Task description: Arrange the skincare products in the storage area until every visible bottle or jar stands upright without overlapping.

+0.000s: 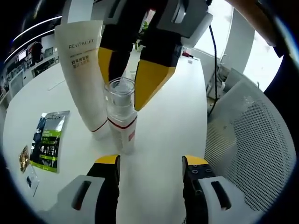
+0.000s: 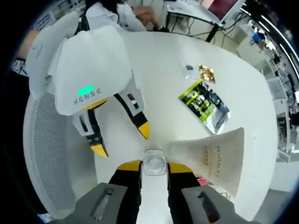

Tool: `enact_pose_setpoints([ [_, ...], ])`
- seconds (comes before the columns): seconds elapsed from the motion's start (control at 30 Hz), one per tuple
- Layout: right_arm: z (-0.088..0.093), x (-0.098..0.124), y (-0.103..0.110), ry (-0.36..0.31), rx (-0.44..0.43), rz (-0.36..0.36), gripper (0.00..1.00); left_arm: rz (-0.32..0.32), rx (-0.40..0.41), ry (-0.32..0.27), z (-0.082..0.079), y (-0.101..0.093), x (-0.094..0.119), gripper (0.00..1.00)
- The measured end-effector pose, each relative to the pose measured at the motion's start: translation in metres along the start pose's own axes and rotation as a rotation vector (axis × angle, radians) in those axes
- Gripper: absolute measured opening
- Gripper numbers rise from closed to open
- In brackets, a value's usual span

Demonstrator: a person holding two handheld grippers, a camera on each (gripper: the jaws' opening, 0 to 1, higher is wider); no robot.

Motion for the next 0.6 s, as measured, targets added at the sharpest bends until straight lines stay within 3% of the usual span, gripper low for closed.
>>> enact_pose_setpoints([
  [0.6, 0.001, 0.013, -0.005, -0.032, -0.017, 0.060, 0.18, -0.014, -0.009, 0.004, -0.003, 0.000, 0.009, 0.48],
])
Point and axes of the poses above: the point that each gripper's makers call its tool centre point, and the gripper's own axes: x roughly backward along the fingers, y roughly to its left, z roughly out of its underside, the point moved 2 cm from there along x, roughly backward along the fingers, and after that the axes turned 15 degrees about x, right-handed, at the moved point
